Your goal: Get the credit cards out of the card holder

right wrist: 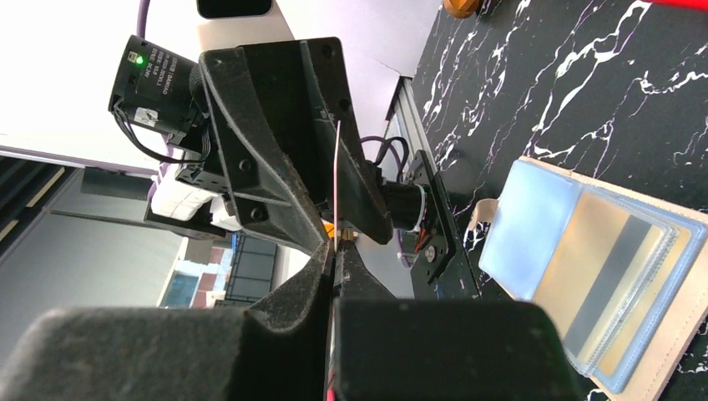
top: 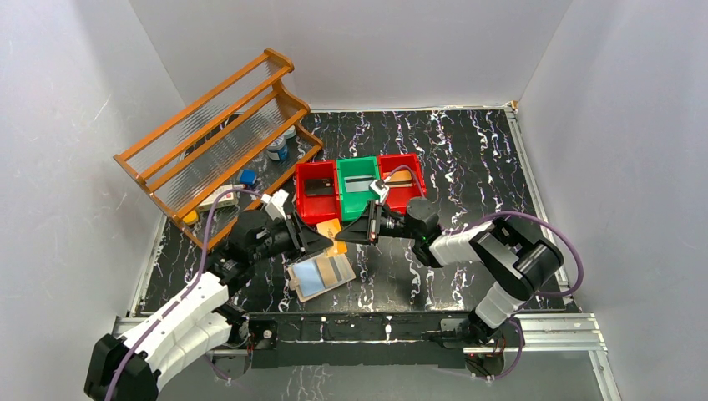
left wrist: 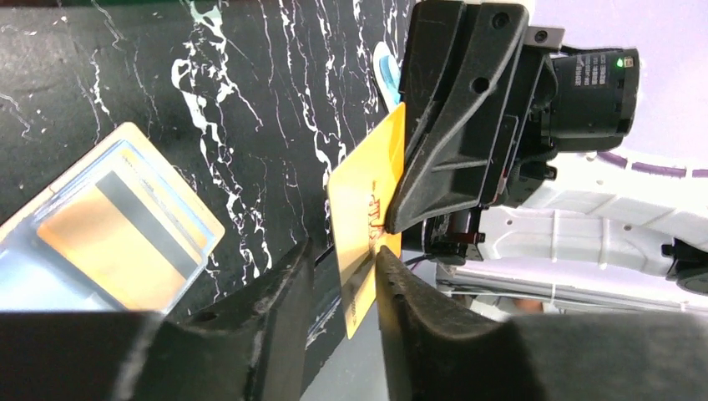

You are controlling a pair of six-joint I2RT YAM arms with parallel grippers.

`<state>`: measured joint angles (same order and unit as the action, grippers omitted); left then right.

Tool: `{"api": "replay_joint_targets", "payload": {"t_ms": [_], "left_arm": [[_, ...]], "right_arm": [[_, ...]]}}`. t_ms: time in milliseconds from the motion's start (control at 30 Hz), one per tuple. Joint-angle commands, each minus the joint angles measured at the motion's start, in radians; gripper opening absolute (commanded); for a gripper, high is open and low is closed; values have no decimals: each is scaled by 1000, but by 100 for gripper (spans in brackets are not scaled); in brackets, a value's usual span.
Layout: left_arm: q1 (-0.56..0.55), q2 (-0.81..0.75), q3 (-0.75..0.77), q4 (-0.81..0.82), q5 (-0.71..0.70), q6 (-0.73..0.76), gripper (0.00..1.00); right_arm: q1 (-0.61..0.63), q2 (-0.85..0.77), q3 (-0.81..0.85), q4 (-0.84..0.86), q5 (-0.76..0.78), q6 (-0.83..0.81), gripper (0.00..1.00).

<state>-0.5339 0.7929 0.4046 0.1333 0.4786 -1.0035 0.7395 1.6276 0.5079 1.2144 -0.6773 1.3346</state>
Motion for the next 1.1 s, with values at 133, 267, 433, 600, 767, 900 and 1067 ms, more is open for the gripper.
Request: {"api": "replay_joint_targets", "payload": {"t_ms": [133, 267, 433, 600, 767, 900, 1067], "left_arm": [[-1, -39, 20, -134, -81, 21, 69], [-1, -56, 49, -236, -143, 47, 87], [-1, -66, 83, -327, -186, 90, 98], [-1, -70, 96, -357, -202, 109, 98], [-1, -68, 93, -358, -199, 113, 98], [-1, -70, 95, -369, -201, 117, 98], [0, -84, 95, -385, -209, 117, 98]], "right_arm": [[-3, -114, 14, -162, 64, -126, 3], [-20, -193, 27, -364, 149, -207, 2], [-50, -341, 81, -727, 357, -370, 2], [-71, -448, 199, -1091, 606, -559, 0], [-75, -498, 302, -1283, 877, -721, 0], [-77, -509, 341, -1350, 1060, -811, 0], [-82, -479, 366, -1330, 1136, -1012, 0]]}}
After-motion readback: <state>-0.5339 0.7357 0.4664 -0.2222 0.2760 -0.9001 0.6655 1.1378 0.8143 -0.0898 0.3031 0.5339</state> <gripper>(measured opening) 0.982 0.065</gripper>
